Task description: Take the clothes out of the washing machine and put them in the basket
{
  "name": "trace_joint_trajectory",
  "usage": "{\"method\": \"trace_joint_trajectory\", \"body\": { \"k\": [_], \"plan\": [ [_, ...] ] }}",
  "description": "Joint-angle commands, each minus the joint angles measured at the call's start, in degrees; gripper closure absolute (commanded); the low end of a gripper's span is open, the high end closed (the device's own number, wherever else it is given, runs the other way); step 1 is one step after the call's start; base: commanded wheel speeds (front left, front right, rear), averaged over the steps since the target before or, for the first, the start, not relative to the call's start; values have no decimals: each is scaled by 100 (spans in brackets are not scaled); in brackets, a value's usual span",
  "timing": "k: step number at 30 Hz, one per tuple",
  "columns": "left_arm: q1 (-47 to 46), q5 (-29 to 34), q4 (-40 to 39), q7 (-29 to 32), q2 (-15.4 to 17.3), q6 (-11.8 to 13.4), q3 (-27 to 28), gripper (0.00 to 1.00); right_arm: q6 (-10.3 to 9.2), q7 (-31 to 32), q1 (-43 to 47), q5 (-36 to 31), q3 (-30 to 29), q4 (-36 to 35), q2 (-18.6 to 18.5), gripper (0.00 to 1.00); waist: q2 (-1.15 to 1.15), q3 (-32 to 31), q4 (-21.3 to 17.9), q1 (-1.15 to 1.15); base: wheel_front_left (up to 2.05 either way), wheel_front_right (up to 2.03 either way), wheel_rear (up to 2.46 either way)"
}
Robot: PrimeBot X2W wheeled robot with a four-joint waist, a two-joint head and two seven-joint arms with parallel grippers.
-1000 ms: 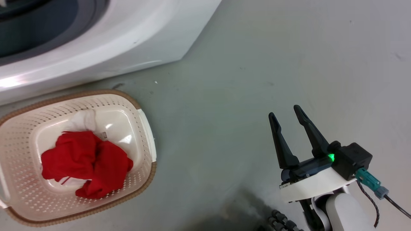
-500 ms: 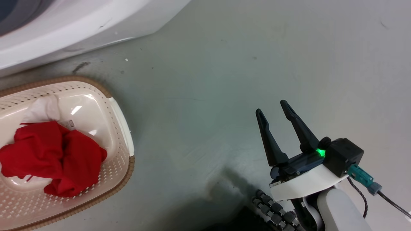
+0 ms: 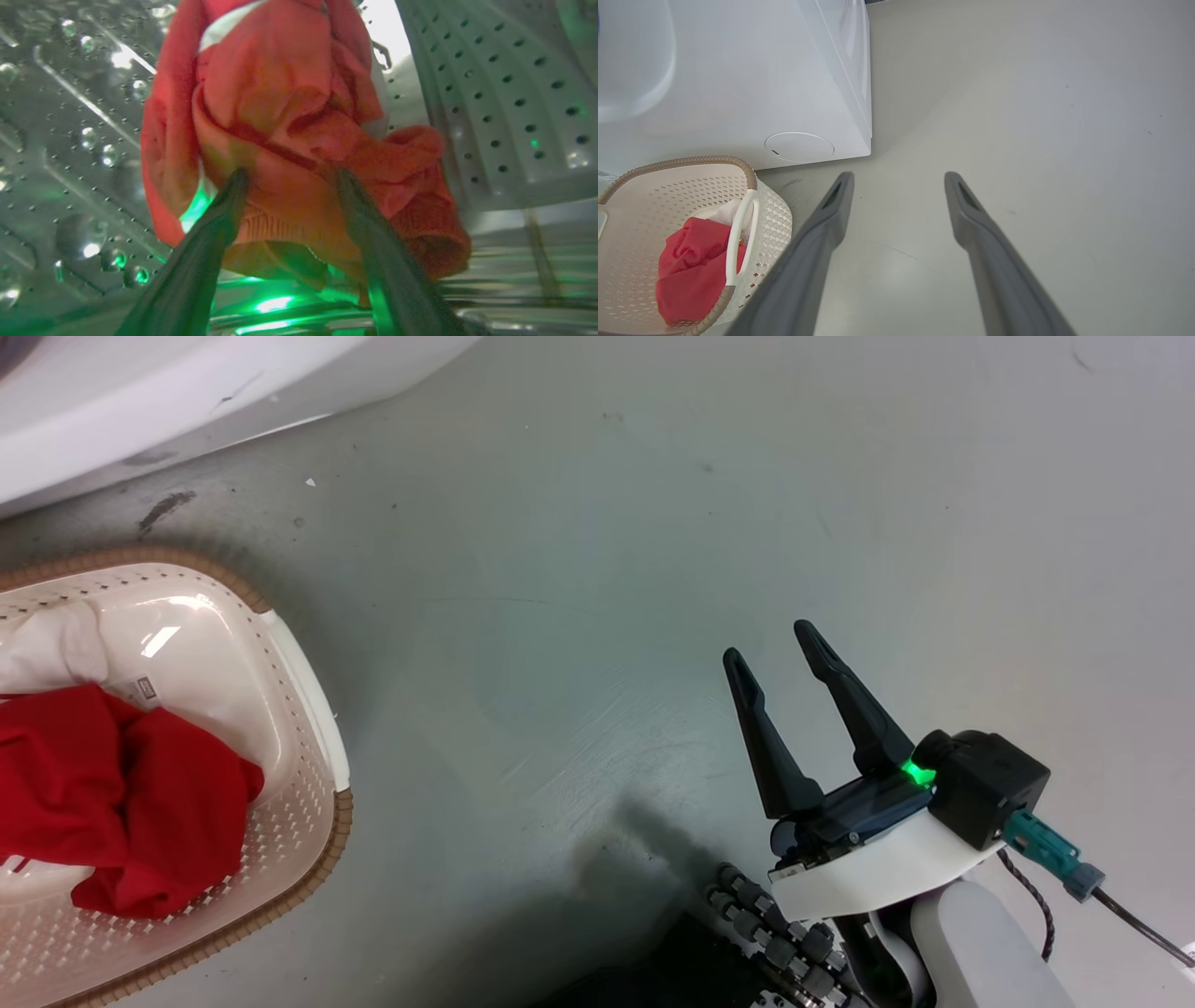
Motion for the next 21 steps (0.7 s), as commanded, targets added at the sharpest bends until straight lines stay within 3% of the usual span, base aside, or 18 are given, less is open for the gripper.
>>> {"method": "trace_joint_trajectory", "body": {
  "k": [1, 13, 21],
  "plan": [
    [191, -46, -122, 73, 60, 65, 36, 100, -4, -19, -84, 19, 14, -17, 15, 0, 0, 3, -11, -1, 0, 0, 0],
    [1009, -230, -1531, -598, 420, 701, 329, 100, -4, -19, -161, 55, -5, 13, 14, 0, 0, -82, -42, -1, 0, 0, 0],
    [1278, -422, -1688, -1829, 286, 1078, 493, 100, -4, -19, -161, 23, -98, 87, 14, 0, 0, -265, -6, -1, 0, 0, 0]
  ]
}}
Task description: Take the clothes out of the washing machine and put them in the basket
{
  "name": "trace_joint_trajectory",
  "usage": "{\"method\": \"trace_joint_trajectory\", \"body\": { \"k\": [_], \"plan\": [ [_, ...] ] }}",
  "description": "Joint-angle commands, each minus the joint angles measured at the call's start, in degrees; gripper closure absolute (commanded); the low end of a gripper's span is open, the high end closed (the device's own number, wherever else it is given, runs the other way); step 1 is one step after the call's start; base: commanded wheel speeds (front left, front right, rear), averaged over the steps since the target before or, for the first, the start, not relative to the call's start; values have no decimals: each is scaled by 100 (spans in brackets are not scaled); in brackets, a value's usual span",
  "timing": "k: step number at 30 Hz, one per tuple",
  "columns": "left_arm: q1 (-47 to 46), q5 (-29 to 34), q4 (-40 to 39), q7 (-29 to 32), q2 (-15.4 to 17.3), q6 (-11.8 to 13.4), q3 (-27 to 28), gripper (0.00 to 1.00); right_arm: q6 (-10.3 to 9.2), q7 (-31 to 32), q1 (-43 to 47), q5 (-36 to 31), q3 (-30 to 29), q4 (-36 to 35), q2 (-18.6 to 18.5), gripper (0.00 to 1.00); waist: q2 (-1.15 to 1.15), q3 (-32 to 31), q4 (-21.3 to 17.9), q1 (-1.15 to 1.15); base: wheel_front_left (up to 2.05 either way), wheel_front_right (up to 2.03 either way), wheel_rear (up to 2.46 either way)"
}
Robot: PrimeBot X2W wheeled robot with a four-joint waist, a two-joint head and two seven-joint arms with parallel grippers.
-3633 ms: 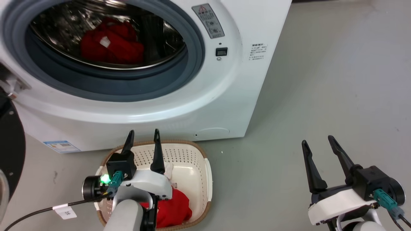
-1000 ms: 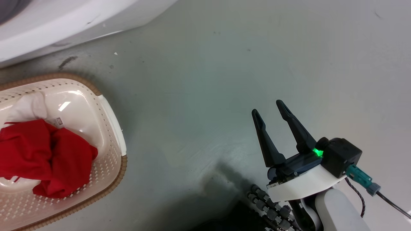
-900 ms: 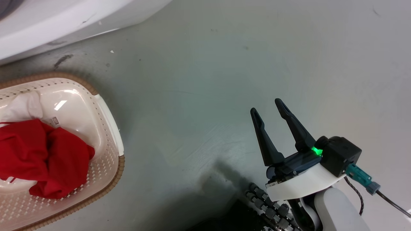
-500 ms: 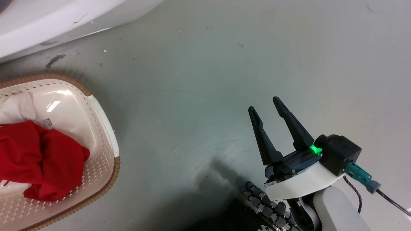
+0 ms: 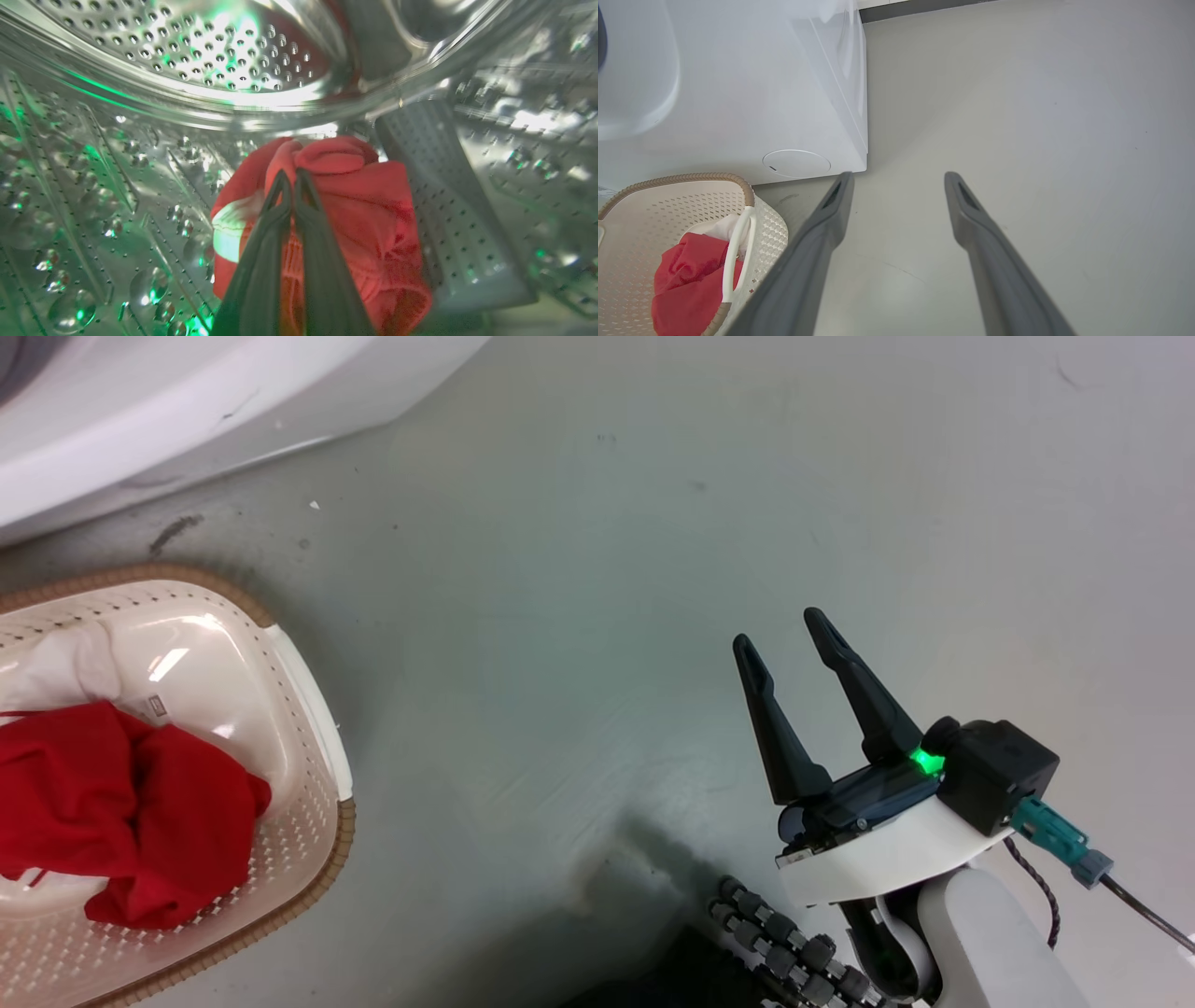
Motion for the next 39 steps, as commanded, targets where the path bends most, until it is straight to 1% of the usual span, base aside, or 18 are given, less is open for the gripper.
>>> {"method": "trace_joint_trajectory", "body": {
  "k": [1, 2, 3, 6, 8, 11, 15, 16, 17, 20, 24, 29, 33, 37, 39],
  "plan": [
    [111, -103, 48, -297, -98, 116, 82, 100, -4, -19, -44, -30, -40, 28, 14, 0, 0, -112, 33, 0, 0, 0, 0],
    [192, -152, 111, -502, -164, 161, 99, 100, -5, -18, -29, -56, -76, 46, 14, 0, 0, -185, 56, 0, 0, 0, 0],
    [192, -152, 111, -502, -164, 161, 99, 100, -5, -18, -29, -56, -76, 46, 14, 0, 0, -185, 56, 0, 0, 0, 0],
    [385, -375, 393, -1156, -384, 320, 231, 100, -5, -18, 8, -112, -181, 84, 13, 0, 0, -421, 113, 0, 0, 0, 0],
    [543, -529, 640, -1577, -545, 370, 301, 100, -5, -18, 40, -163, -263, 114, 13, 0, 0, -608, 150, 0, 0, 0, 0],
    [686, -767, 1064, -2116, -739, 331, 399, 100, -4, -18, 123, -225, -365, 157, 12, 0, 0, -887, 207, 0, 0, 0, 0],
    [931, -1070, 1704, -2835, -1059, 218, 500, 100, -4, -17, 250, -332, -480, 301, 11, 0, 0, -1324, 286, 0, 0, 0, 0],
    [1079, -1189, 1968, -3156, -1187, 175, 544, 100, -5, -16, 320, -377, -522, 367, 10, 0, 0, -1549, 327, 0, 0, 0, 0],
    [1079, -1189, 1968, -3156, -1187, 175, 544, 100, -5, -16, 320, -377, -522, 367, 10, 0, 0, -1549, 327, 0, 0, 0, 0],
    [1356, -1374, 2256, -3662, -1430, 148, 609, 100, -4, -5, 431, -448, -592, 452, 11, 0, 0, -1875, 385, 0, 0, 0, 0],
    [1725, -1537, 2471, -4043, -1676, 91, 694, 100, -4, 74, 593, -549, -682, 487, 10, 0, 0, -2274, 462, 0, 0, 0, 0],
    [2215, -1717, 2311, -4179, -1988, 19, 829, 100, -4, 237, 787, -663, -854, 418, 11, 0, 0, -2701, 619, 0, 0, 0, 0],
    [2830, -1653, 1565, -4186, -2281, 139, 980, 100, -4, 343, 943, -745, -947, 308, 10, 0, 0, -2995, 757, 0, 0, 0, 0],
    [3401, -1591, 919, -4188, -2478, 87, 1131, 100, -4, 455, 1074, -828, -1008, 202, 10, 0, 0, -3274, 896, 0, 0, 0, 0],
    [3732, -1525, 636, -4187, -2646, 110, 1156, 100, -5, 524, 1153, -850, -1038, 154, 9, 0, 0, -3415, 966, 0, 0, 0, 0]
  ]
}}
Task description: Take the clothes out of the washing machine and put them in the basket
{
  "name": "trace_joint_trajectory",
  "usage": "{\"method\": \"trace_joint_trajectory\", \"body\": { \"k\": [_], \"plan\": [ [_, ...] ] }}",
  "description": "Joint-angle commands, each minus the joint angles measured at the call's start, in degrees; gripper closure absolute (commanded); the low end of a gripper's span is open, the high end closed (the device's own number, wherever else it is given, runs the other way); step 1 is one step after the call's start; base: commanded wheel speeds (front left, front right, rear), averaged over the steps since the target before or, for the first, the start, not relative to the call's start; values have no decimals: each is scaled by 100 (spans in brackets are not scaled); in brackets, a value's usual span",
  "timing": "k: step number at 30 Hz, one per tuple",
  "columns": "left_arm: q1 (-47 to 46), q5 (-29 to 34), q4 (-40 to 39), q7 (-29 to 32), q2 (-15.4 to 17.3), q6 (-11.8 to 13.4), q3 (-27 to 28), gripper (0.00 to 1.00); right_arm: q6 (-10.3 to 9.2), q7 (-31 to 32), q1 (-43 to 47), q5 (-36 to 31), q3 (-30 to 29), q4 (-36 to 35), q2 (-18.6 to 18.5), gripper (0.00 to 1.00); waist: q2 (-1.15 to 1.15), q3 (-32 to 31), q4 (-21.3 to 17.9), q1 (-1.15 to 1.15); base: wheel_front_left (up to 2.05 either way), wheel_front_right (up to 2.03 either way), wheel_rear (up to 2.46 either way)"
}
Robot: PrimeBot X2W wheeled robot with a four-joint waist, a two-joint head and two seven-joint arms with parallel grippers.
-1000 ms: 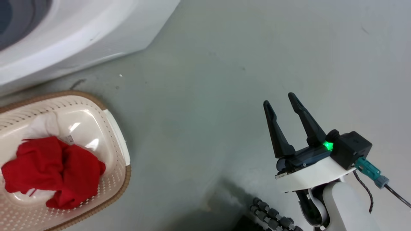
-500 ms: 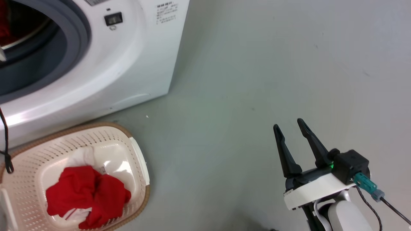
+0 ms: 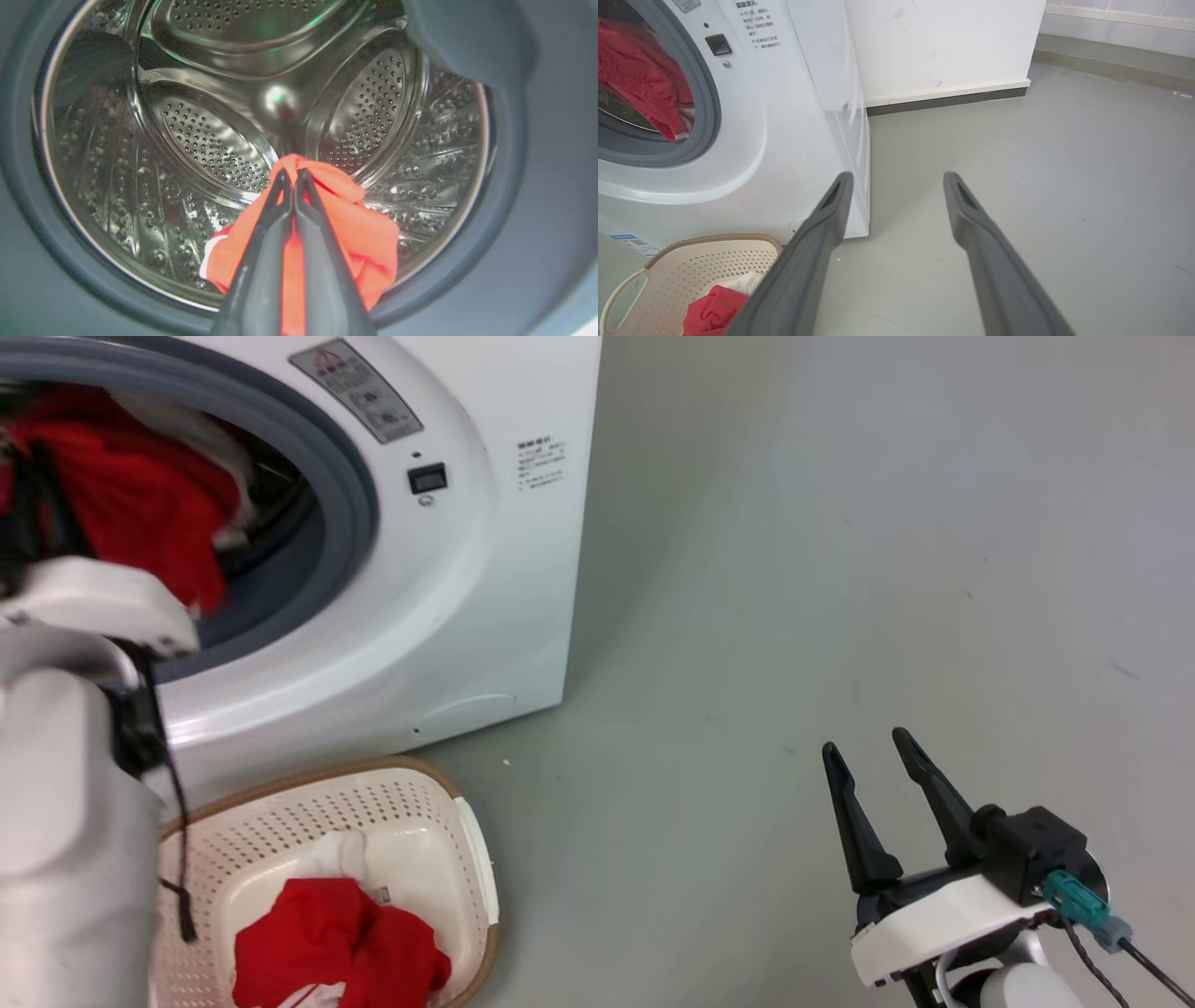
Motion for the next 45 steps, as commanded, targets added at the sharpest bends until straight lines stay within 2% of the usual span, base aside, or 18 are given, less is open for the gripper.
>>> {"method": "trace_joint_trajectory", "body": {
  "k": [1, 7, 15, 20, 26, 35, 45],
  "plan": [
    [166, 41, -94, -28, -81, 23, 4, 100, -4, 32, 87, -41, -21, -45, 5, 0, 0, -199, 150, 1, 0, 0, 0],
    [1038, 161, -946, -25, -507, 6, 124, 100, -4, 196, 296, -93, -86, -203, 5, 0, 0, -571, 323, 1, 0, 0, 0],
    [2028, 346, -1861, -24, -1064, -122, -55, 100, -4, 418, 619, -218, -173, -405, 5, 0, 0, -1040, 688, 1, 0, 0, 0],
    [2637, 478, -2411, -24, -1302, -197, -298, 100, -4, 550, 836, -298, -221, -547, 5, 0, 0, -1278, 947, 1, 0, 0, 0],
    [3391, 504, -2883, -8, -1474, -172, -552, 100, -4, 685, 996, -353, -263, -756, 7, 0, 0, -1369, 1195, 1, 0, 0, 0],
    [3996, 377, -2764, 6, -1629, -132, -763, 100, -4, 780, 940, -390, -257, -984, 7, 0, 0, -1062, 1429, 1, 0, 0, 0],
    [3582, 202, -1934, -31, -1796, -185, -913, 100, -4, 722, 484, -390, -201, -1091, 7, 0, 0, 30, 1536, 1, 0, 0, 0]
  ]
}}
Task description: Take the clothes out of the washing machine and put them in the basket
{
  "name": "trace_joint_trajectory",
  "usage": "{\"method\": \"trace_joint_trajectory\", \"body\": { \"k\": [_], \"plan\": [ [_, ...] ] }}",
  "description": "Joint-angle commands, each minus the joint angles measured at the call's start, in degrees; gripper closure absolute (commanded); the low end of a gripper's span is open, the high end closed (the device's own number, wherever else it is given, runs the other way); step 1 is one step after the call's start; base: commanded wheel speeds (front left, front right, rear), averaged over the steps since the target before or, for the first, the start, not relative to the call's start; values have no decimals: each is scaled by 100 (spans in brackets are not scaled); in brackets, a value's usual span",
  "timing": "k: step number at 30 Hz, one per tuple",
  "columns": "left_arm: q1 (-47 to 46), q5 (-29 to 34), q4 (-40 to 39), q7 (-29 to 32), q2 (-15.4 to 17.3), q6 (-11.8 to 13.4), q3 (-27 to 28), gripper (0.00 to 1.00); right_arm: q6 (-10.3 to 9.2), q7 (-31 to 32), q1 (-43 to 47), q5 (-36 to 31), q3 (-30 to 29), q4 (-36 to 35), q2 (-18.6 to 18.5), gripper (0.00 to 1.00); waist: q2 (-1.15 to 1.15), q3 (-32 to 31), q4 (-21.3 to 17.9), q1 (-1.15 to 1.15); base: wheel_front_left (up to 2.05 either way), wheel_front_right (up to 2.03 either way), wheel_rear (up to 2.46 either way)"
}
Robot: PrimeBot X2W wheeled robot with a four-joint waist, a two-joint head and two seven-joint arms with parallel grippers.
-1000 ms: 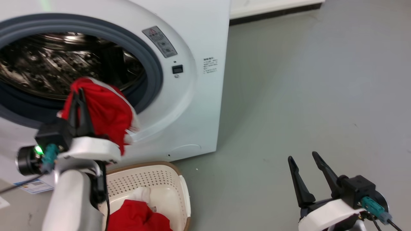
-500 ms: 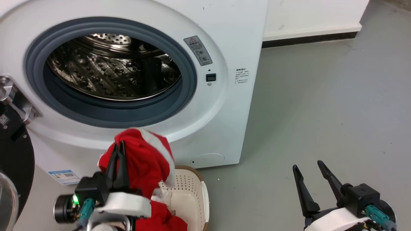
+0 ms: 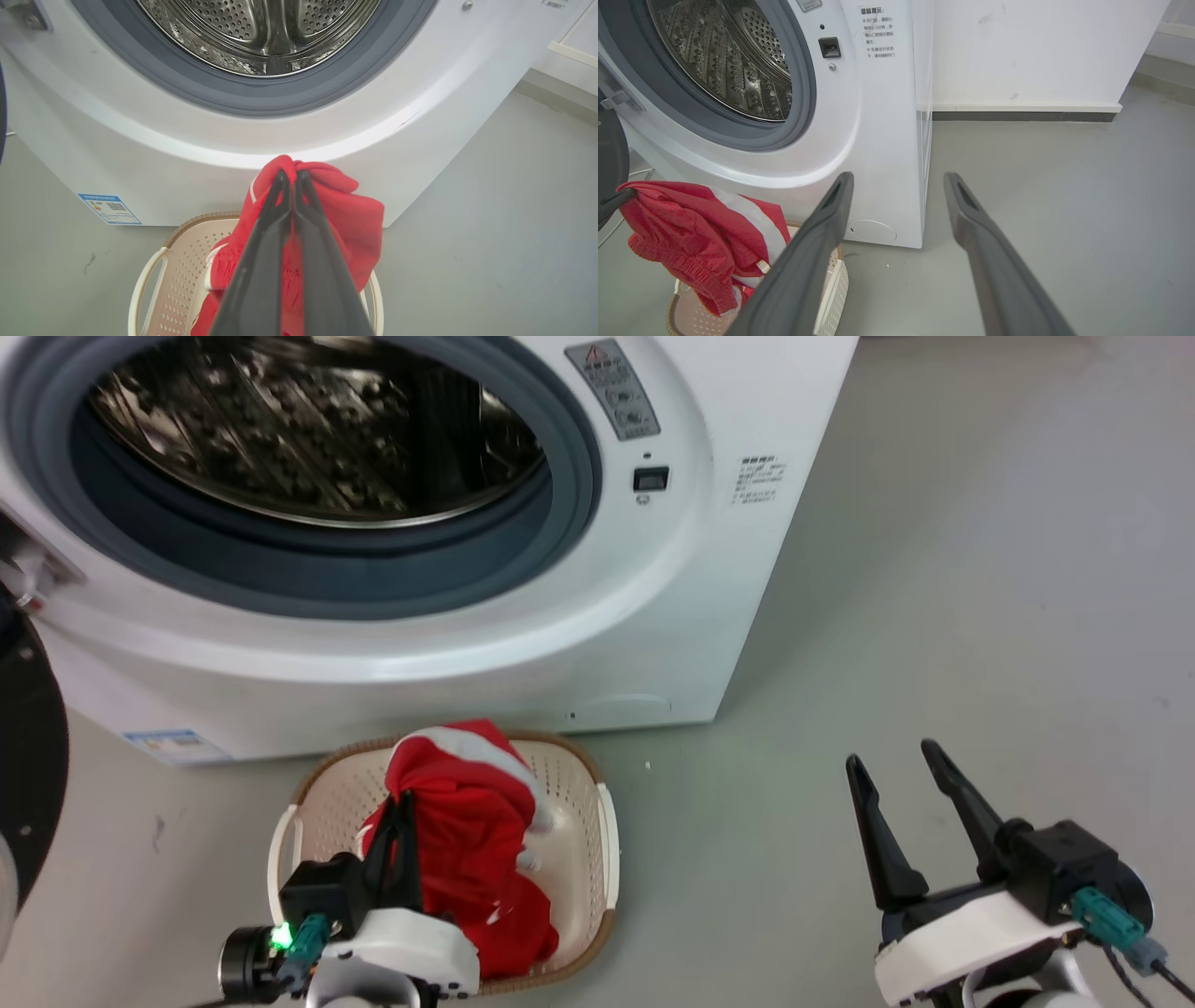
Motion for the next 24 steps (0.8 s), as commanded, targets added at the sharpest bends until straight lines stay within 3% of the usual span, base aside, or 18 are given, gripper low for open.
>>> {"method": "trace_joint_trajectory", "body": {
  "k": [1, 11, 24],
  "plan": [
    [-157, 0, 105, -39, -6, -38, 5, 100, -4, -41, -149, -48, 13, 0, 9, 0, 0, 430, 30, -1, 0, 0, 0],
    [-997, 134, 1224, -42, -33, -138, 274, 100, -4, -202, -808, -28, 162, 70, 10, 0, 0, 1616, -92, -1, 0, 0, 0],
    [-2068, 304, 2817, -30, 62, -192, 686, 100, -4, -453, -1365, 101, 379, 300, 10, 0, 0, 2571, -431, -1, 0, 0, 0]
  ]
}}
